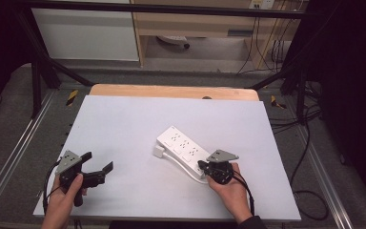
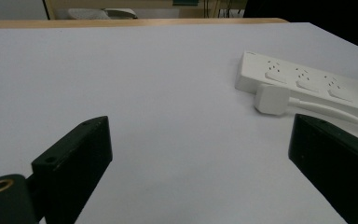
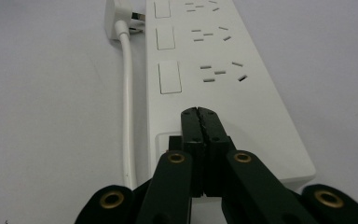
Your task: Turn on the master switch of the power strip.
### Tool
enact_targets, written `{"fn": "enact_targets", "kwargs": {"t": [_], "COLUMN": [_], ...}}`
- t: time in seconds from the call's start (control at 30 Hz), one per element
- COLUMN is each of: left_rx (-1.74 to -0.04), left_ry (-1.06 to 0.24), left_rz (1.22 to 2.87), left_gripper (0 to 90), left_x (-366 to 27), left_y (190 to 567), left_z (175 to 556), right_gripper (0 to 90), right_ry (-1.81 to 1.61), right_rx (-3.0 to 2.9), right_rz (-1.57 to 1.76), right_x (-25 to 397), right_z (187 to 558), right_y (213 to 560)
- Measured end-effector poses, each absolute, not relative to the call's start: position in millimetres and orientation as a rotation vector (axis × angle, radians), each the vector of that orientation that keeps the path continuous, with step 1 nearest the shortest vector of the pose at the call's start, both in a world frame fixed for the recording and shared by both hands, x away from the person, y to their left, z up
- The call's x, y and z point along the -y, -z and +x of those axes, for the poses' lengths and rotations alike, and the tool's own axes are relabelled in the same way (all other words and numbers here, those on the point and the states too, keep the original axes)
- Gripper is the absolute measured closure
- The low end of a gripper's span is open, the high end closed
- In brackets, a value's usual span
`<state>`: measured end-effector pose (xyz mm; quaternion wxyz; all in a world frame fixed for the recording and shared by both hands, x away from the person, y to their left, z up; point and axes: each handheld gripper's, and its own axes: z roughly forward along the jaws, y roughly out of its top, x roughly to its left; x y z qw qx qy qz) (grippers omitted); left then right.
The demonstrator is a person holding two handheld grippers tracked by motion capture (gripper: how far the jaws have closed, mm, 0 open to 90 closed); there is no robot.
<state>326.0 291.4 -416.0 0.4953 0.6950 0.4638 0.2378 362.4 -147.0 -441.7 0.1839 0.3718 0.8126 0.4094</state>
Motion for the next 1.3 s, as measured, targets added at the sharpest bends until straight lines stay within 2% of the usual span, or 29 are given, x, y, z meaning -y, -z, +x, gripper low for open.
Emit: {"fn": "enact_targets", "kwargs": {"t": [1.3], "left_rx": [-1.125], "left_ry": [-0.579], "left_rz": [1.68], "left_gripper": [6.1], "left_x": [-293.0], "left_y": [415.4], "left_z": [325.4], "right_gripper": [90.0], "right_ry": [-1.161], "right_rx": [-2.287], "right_rz": [1.051], "right_x": [147.6], "right_z": [362.0], "right_y": [441.0]}}
